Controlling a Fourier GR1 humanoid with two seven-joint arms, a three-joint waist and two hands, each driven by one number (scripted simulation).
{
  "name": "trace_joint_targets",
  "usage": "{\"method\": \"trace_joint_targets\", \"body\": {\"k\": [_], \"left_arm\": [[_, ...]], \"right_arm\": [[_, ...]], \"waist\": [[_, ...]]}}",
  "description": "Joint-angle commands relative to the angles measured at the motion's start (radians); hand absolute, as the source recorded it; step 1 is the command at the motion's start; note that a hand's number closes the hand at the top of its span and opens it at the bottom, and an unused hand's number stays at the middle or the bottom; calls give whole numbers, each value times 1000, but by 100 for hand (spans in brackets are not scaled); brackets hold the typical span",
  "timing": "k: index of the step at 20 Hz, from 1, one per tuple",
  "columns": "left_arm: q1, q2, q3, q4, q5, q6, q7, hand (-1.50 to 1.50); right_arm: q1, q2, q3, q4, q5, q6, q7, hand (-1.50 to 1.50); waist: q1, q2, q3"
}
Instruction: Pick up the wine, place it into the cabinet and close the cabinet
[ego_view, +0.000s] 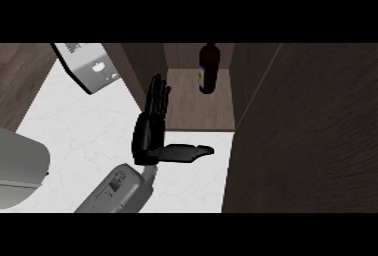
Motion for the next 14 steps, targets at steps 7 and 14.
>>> {"method": "trace_joint_targets", "body": {"k": [7, 14], "left_arm": [[289, 95, -100, -356, -82, 60, 26, -150], [461, 214, -94, -517, -83, 50, 4, -150]], "right_arm": [[14, -69, 68, -190, -6, 44, 138, 150], [53, -161, 220, -207, -99, 178, 172, 150]], "waist": [[-9, 5, 0], [-2, -1, -1]]}}
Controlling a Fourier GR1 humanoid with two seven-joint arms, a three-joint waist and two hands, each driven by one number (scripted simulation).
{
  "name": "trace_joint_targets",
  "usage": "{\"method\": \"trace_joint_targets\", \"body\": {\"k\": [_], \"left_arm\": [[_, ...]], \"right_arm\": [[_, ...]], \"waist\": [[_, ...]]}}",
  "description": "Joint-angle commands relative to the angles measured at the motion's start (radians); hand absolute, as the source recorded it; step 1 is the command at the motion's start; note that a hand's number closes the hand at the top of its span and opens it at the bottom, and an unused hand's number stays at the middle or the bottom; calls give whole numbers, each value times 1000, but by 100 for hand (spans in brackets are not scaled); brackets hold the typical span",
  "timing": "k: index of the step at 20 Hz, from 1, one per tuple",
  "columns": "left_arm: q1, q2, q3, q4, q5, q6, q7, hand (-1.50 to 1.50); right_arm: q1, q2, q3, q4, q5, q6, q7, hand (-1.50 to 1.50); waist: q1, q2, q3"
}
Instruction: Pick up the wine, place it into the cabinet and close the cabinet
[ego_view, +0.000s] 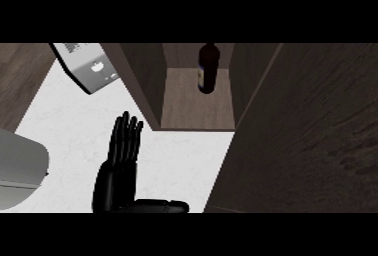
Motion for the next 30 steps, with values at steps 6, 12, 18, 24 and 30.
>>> {"method": "trace_joint_targets", "body": {"k": [6, 12, 18, 24, 30], "left_arm": [[218, 166, 65, -179, 38, -88, -40, -150], [327, 225, 140, -208, 91, -183, -111, -150], [387, 307, 278, -268, 186, -266, -104, -150], [410, 357, 384, -225, 276, -380, -106, -150], [463, 440, 465, -288, 350, -474, -58, -150]], "right_arm": [[0, -21, 224, -239, -8, 24, 163, 150], [-180, 121, 342, -120, 60, -49, 258, 150], [-297, 266, 387, -5, 71, -135, 356, 150], [-504, 271, 448, 112, 76, -341, 338, 150], [-757, 269, 385, 333, 30, -496, 260, 150]], "waist": [[-3, -3, -2], [14, -3, -6], [22, -4, -7], [22, 1, -7], [48, 6, -5]]}}
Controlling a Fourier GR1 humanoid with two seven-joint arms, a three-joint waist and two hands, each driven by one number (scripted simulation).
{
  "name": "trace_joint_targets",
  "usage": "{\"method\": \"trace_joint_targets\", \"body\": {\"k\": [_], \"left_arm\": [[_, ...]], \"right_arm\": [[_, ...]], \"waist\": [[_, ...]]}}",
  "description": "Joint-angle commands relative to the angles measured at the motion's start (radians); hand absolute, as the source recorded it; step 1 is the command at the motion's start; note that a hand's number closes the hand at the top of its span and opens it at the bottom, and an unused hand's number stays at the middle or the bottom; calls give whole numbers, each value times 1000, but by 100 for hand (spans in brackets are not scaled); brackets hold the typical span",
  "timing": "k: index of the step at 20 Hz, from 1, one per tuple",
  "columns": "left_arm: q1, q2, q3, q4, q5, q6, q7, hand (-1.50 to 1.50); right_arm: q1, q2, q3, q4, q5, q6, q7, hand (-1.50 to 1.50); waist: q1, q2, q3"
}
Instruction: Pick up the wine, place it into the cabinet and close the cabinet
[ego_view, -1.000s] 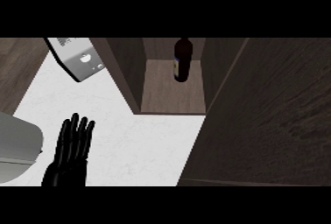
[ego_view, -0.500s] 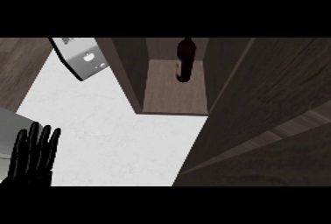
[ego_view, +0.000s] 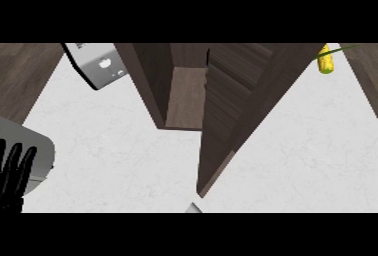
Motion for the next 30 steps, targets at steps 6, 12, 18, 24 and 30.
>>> {"method": "trace_joint_targets", "body": {"k": [6, 12, 18, 24, 30], "left_arm": [[2, 50, 111, 59, 82, -149, -4, -150], [12, 98, 217, 75, 156, -218, 21, -150], [29, 116, 270, 76, 194, -271, 45, -150], [-6, 135, 267, 43, 205, -249, 92, -150], [32, 155, 380, 72, 270, -299, 116, -150]], "right_arm": [[-473, 106, -92, 331, -152, -214, 19, 150], [-760, 109, -230, 644, -328, -223, -74, 150], [-949, 109, -266, 975, -461, -163, -222, 150], [-971, 109, -285, 1082, -790, 132, -147, 150], [-1035, 110, -388, 1374, -867, 253, -232, 150]], "waist": [[17, 7, -1], [38, 13, 1], [36, 16, 2], [59, 33, 3], [28, 17, 3]]}}
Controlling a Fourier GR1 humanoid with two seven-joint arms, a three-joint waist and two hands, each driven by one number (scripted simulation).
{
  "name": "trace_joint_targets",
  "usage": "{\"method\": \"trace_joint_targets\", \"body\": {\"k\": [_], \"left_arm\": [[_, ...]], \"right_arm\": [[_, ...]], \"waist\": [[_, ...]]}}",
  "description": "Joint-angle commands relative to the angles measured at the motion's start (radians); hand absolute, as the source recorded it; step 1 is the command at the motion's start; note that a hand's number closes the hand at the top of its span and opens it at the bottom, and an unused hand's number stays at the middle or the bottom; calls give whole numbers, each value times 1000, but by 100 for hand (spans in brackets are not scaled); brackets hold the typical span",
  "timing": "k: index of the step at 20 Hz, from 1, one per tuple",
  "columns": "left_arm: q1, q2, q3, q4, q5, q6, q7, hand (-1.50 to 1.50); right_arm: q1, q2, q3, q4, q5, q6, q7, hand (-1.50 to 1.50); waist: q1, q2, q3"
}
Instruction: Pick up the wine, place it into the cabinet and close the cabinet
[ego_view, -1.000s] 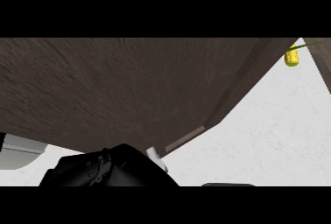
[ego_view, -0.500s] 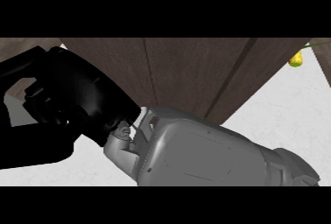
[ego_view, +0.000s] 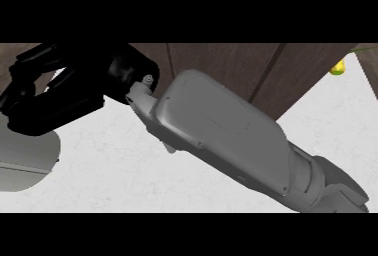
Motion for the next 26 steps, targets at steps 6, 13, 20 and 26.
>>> {"method": "trace_joint_targets", "body": {"k": [6, 13, 20, 26], "left_arm": [[8, 2, 82, 39, 42, -40, 29, -150], [9, 10, 74, -17, 45, -23, 60, -150], [-11, 2, 45, -34, 65, -37, 76, -150], [-41, 2, 2, -63, 77, -21, 109, -150]], "right_arm": [[-34, -23, -98, 335, 115, 51, -296, 150], [16, -121, -107, 399, 118, 86, -355, 150], [56, -164, -128, 422, 117, 108, -426, 150], [41, -166, -123, 432, 87, 124, -447, 150]], "waist": [[-36, -4, 1], [-43, 2, 3], [-71, 13, 2], [-93, 19, 2]]}}
